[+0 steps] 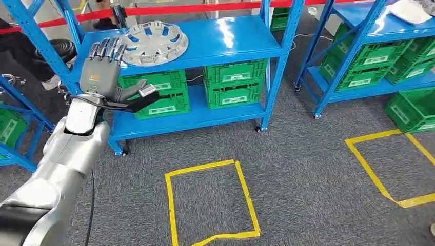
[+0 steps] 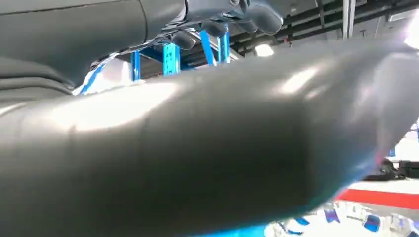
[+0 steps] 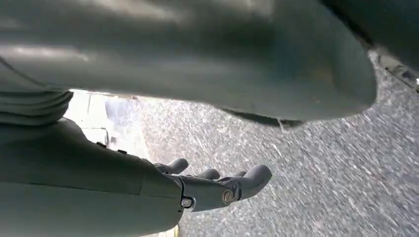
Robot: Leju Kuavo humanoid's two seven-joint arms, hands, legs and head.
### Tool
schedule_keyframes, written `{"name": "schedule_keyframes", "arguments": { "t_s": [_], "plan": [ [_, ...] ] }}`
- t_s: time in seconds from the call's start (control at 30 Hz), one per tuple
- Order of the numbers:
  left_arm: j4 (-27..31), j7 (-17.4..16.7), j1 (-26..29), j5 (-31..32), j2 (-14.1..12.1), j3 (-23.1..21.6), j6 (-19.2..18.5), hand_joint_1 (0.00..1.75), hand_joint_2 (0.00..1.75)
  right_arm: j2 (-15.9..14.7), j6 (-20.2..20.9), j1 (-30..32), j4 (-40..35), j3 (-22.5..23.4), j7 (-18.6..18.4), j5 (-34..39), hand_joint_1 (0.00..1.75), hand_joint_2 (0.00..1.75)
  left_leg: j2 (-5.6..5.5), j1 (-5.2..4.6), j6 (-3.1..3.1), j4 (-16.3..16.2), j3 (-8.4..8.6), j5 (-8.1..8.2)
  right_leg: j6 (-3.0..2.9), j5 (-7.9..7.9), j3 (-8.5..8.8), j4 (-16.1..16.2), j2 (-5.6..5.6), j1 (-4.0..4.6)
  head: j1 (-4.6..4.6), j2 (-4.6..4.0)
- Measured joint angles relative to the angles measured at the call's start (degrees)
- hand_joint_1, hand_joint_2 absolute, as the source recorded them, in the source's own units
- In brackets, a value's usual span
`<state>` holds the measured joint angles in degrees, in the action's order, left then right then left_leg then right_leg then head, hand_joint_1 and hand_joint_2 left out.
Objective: Take the parts from the cabinet and place them on the table.
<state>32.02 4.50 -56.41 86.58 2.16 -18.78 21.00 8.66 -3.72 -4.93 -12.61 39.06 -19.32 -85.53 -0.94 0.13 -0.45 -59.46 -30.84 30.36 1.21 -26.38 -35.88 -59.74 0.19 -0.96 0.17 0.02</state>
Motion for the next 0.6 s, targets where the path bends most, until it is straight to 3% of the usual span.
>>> {"name": "schedule_keyframes", "arguments": {
  "t_s": [0.1,0.13,0.17,0.2,0.27,0.3,0.33,0.37,0.43,0.5,0.6],
  "plan": [
    [-0.1,0.0,0.0,0.0,0.0,-0.2,-0.1,0.0,0.0,0.0,0.0,0.0,0.0,0.0,0.0,0.1,0.0,0.0,0.0,0.18,-1.02,0.6,0.06,-0.07,-1.14,-0.16,-0.35,-0.4,0.09,0.3,-0.17,-0.02],
    [0.0,0.0,0.0,0.0,0.0,-0.2,-0.1,0.0,0.0,0.0,0.0,0.0,0.0,0.0,-0.1,0.1,0.0,0.0,0.14,0.26,-1.44,0.6,-0.19,0.41,-1.6,-0.19,0.22,0.0,0.06,-0.08,-0.2,-0.02],
    [0.1,0.0,-0.2,0.0,0.0,-0.2,-0.1,0.0,0.0,0.0,0.0,0.0,0.0,0.0,-0.4,0.1,0.0,0.0,0.41,0.26,-1.65,-1.1,-0.61,0.89,-1.99,-0.46,0.63,0.0,0.03,-0.08,-0.33,-0.02],
    [0.1,0.0,-0.4,0.0,0.0,-0.3,-0.1,0.0,0.0,0.0,0.0,-0.1,0.0,0.0,-0.8,0.0,0.0,0.0,0.54,0.29,-1.84,-4.5,-2.53,2.2,-2.34,-0.68,0.84,0.0,0.01,-0.08,-0.57,-0.02],
    [-0.1,0.0,-0.4,0.0,-0.1,-0.3,-0.1,0.0,0.0,0.0,0.0,-0.2,0.0,0.0,-0.9,0.0,0.0,0.0,0.57,0.31,-2.09,-13.6,-8.11,4.79,-2.7,-1.14,1.27,0.0,0.01,-0.01,-0.5,-0.02],
    [-0.3,0.0,-0.1,0.0,-0.1,-0.4,-0.1,0.0,0.0,0.0,0.0,-0.1,0.0,0.0,-0.9,0.0,0.0,0.0,0.58,0.32,-2.11,-16.8,-10.56,5.09,-2.77,-1.38,1.52,0.0,0.03,0.03,-0.55,-0.02],
    [-0.4,0.0,0.2,0.0,-0.1,-0.4,-0.1,0.0,0.0,0.0,0.0,-0.1,0.0,0.0,-0.9,0.1,0.0,0.0,0.58,0.32,-2.02,-16.9,-11.58,3.56,-2.75,-1.66,1.95,0.0,0.09,0.05,-0.52,0.0],
    [-0.4,-0.1,0.4,0.0,-0.1,-0.4,-0.2,0.0,0.0,0.0,0.0,0.0,0.0,0.0,-0.9,0.1,0.0,0.0,0.58,0.31,-1.79,-14.4,-11.1,0.7,-2.72,-2.02,2.47,0.0,0.18,0.08,-0.55,0.0],
    [-0.4,-0.3,0.2,0.0,-0.1,-0.4,-0.2,0.0,0.0,0.2,0.0,0.1,0.0,0.0,-0.9,0.2,0.0,0.0,0.58,0.2,-1.1,-4.2,-7.48,-6.25,-2.44,-2.81,3.65,0.0,0.2,0.13,-0.5,-0.02],
    [-0.5,-0.6,0.1,0.0,-0.1,-0.4,-0.5,0.0,0.0,0.4,0.0,-0.1,0.2,0.0,-0.9,0.2,0.0,0.0,0.57,-0.48,-0.66,-1.0,-5.75,-6.05,-1.92,-3.26,3.6,-0.1,0.25,0.33,-0.56,-0.02],
    [-0.5,-0.6,0.2,0.0,-0.1,-0.4,-0.7,0.0,0.0,0.5,0.1,-0.1,0.2,0.0,-0.9,0.2,0.0,0.0,0.42,-0.5,0.06,-0.1,-5.6,-5.14,-0.93,-3.16,3.64,0.6,0.13,0.21,-0.46,-0.02]
  ]
}}
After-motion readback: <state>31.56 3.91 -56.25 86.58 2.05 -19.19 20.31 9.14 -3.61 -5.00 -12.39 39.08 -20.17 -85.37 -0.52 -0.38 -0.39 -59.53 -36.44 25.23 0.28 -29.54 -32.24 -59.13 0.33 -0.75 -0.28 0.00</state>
